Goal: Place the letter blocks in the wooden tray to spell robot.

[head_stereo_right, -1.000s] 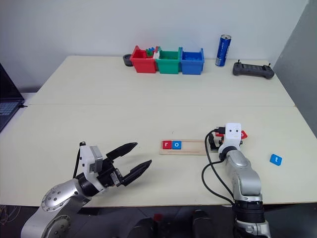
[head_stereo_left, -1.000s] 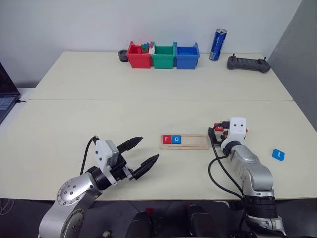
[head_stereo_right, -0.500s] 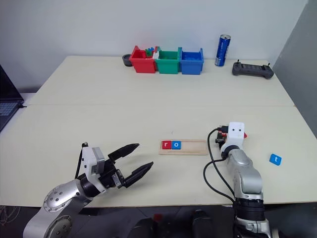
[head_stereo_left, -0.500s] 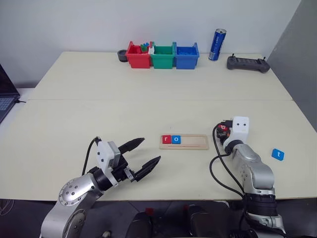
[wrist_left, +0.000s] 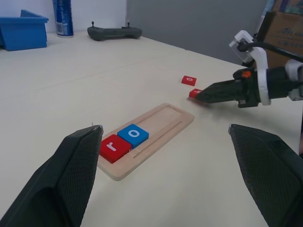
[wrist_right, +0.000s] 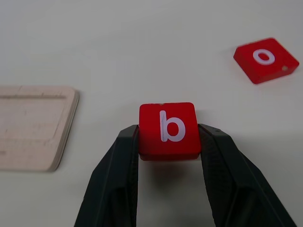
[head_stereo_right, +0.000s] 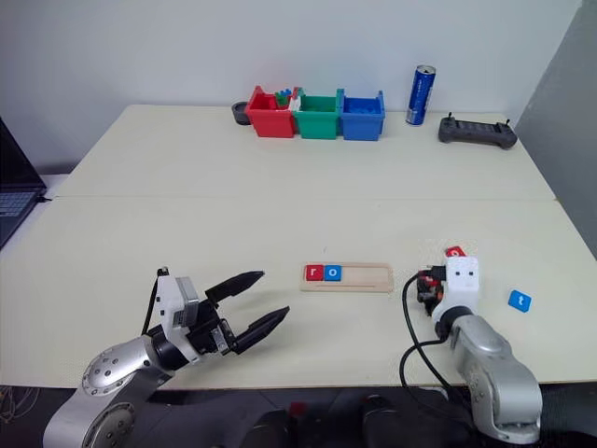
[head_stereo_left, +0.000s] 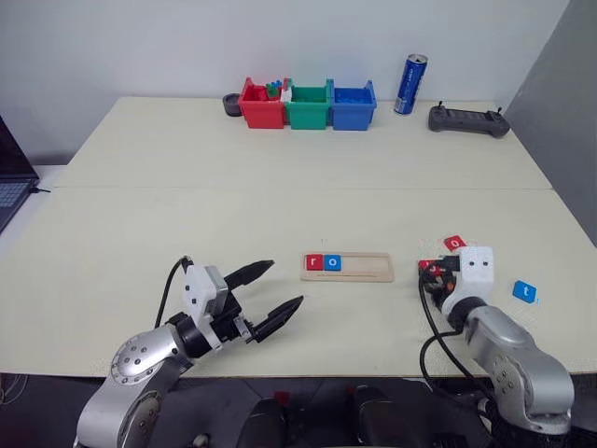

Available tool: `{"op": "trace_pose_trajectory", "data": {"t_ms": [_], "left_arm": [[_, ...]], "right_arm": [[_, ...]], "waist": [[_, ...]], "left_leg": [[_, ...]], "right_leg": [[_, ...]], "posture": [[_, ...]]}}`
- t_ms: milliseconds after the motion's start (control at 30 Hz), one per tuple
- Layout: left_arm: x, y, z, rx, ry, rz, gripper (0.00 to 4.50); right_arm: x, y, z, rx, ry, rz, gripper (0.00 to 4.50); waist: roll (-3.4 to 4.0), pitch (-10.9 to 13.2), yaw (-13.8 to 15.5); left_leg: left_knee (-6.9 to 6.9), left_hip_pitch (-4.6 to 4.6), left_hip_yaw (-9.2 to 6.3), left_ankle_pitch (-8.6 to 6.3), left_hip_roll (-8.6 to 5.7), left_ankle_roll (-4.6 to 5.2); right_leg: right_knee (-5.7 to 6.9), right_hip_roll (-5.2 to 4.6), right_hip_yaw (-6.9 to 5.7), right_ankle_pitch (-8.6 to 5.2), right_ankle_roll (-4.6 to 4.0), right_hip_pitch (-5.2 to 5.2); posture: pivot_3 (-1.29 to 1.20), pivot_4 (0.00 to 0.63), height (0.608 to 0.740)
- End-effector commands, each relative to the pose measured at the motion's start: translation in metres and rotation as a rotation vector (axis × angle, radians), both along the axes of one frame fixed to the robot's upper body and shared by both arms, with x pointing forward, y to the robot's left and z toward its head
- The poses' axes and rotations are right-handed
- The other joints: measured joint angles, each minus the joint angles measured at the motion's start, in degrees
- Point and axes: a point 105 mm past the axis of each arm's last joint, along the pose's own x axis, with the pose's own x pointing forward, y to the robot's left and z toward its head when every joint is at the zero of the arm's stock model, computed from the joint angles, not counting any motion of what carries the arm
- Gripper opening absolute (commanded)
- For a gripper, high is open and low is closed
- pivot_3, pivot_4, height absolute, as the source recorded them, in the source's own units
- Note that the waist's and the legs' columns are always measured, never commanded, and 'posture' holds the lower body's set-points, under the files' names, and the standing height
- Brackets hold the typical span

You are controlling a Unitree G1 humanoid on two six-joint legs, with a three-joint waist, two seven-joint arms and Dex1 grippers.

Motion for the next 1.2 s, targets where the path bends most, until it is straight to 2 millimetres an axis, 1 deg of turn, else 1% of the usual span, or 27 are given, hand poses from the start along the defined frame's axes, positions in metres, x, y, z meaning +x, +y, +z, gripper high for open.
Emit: {"op": "trace_pose_trajectory", "data": {"t_ms": [33, 100, 200, 333, 400, 500, 567, 633, 667, 800, 900, 1033, 1100, 1200], "left_arm": [[-0.003, -0.001, 0.006, -0.007, -0.023, -0.021, 4.50], [-0.004, -0.002, 0.007, -0.006, -0.022, -0.024, 4.50], [-0.008, -0.006, 0.013, -0.006, -0.028, -0.024, 4.50], [-0.027, -0.013, 0.024, -0.011, -0.029, -0.054, 4.50], [-0.032, -0.014, 0.025, -0.007, -0.017, -0.064, 4.50], [-0.034, -0.013, 0.025, -0.003, -0.013, -0.059, 4.50], [-0.034, -0.012, 0.025, -0.004, -0.011, -0.055, 4.50], [-0.034, -0.011, 0.025, -0.004, -0.008, -0.053, 4.50], [-0.034, -0.010, 0.024, -0.004, -0.006, -0.054, 4.50], [-0.036, -0.010, 0.022, -0.002, 0.010, -0.078, 4.50], [-0.041, -0.009, 0.022, -0.004, 0.033, -0.112, 4.50], [-0.046, -0.006, 0.019, 0.007, 0.056, -0.153, 4.50], [-0.044, -0.001, 0.016, 0.019, 0.063, -0.161, 4.50], [-0.032, 0.006, 0.008, 0.035, 0.070, -0.164, 4.50]], "right_arm": [[-0.012, 0.001, 0.008, -0.027, -0.012, 0.003, 1.45], [-0.017, 0.003, 0.004, -0.008, 0.007, -0.009, 1.45], [-0.023, 0.011, -0.001, 0.011, 0.035, 0.015, 1.45], [-0.026, 0.024, -0.003, 0.019, 0.053, 0.083, 1.45], [-0.026, 0.025, -0.006, 0.025, 0.068, 0.085, 1.45], [-0.025, 0.023, -0.011, 0.028, 0.086, 0.068, 1.45], [-0.025, 0.023, -0.012, 0.034, 0.088, 0.063, 2.18], [-0.024, 0.023, -0.012, 0.034, 0.086, 0.062, 2.73], [-0.025, 0.023, -0.012, 0.032, 0.086, 0.061, 3.09], [-0.025, 0.021, -0.006, 0.013, 0.064, 0.067, 4.47], [-0.025, 0.017, 0.006, -0.023, 0.027, 0.090, 4.47], [-0.030, 0.014, 0.022, -0.064, -0.014, 0.168, 4.47], [-0.034, 0.018, 0.036, -0.128, -0.057, 0.280, 4.47], [-0.040, 0.020, 0.045, -0.195, -0.085, 0.457, 4.47]], "waist": [[0.00, 0.0, 0.0], [0.00, 0.0, 0.0], [-0.01, 0.0, 0.0], [-0.01, 0.0, -0.1], [-0.01, 0.0, -0.1], [-0.02, 0.0, 0.0], [-0.02, 0.0, 0.0], [-0.03, 0.0, 0.0], [-0.03, 0.0, -0.1], [-0.06, 0.0, 0.0], [-0.05, 0.0, 0.0], [-0.03, 0.0, 0.0], [-0.01, 0.0, 0.0], [0.00, 0.1, 0.1]], "left_leg": [[0.00, 0.00, 0.00, 0.00, 0.00, 0.00], [0.00, 0.00, 0.00, 0.00, 0.01, 0.00], [0.00, 0.00, 0.01, 0.00, 0.02, 0.00], [-0.02, 0.00, 0.02, 0.00, 0.05, -0.01], [-0.03, 0.00, 0.03, 0.00, 0.06, -0.01], [-0.03, 0.01, 0.03, 0.00, 0.06, -0.01], [-0.03, 0.02, 0.04, 0.00, 0.07, -0.01], [-0.03, 0.02, 0.05, 0.00, 0.07, -0.01], [-0.03, 0.03, 0.05, 0.00, 0.08, -0.01], [-0.01, 0.02, 0.08, 0.00, 0.08, -0.01], [-0.02, 0.01, 0.08, 0.00, 0.08, -0.01], [-0.04, -0.02, 0.09, 0.00, 0.07, -0.01], [-0.04, -0.02, 0.09, -0.01, 0.07, 0.00], [-0.04, -0.01, 0.10, -0.01, 0.07, 0.00]], "right_leg": [[0.00, 0.00, -0.01, 0.00, 0.00, 0.00], [0.00, 0.01, 0.00, -0.01, 0.00, 0.00], [-0.01, 0.01, 0.01, -0.02, 0.00, -0.01], [-0.04, 0.01, 0.02, -0.03, 0.00, -0.01], [-0.05, 0.01, 0.03, -0.04, 0.00, -0.01], [-0.05, 0.03, 0.02, -0.06, -0.01, -0.01], [-0.06, 0.04, 0.03, -0.06, 0.00, -0.01], [-0.06, 0.05, 0.03, -0.07, -0.02, -0.01], [-0.06, 0.06, 0.03, -0.07, -0.02, -0.01], [-0.08, 0.06, 0.05, -0.07, -0.01, -0.01], [-0.09, 0.05, 0.05, -0.07, -0.01, -0.01], [-0.15, 0.05, 0.06, -0.07, -0.01, -0.03], [-0.15, 0.05, 0.05, -0.07, -0.01, -0.03], [-0.17, 0.06, 0.04, -0.07, 0.00, -0.03]], "posture": [[0.00, 0.150, 0.740], [0.00, 0.150, 0.740], [0.00, 0.150, 0.740], [0.00, 0.150, 0.740], [0.00, 0.150, 0.740], [0.00, 0.150, 0.740], [0.00, 0.150, 0.740], [0.00, 0.150, 0.740], [0.00, 0.150, 0.740], [0.00, 0.150, 0.740], [0.00, 0.150, 0.740], [0.00, 0.150, 0.740], [0.00, 0.150, 0.740], [0.00, 0.150, 0.740]]}}
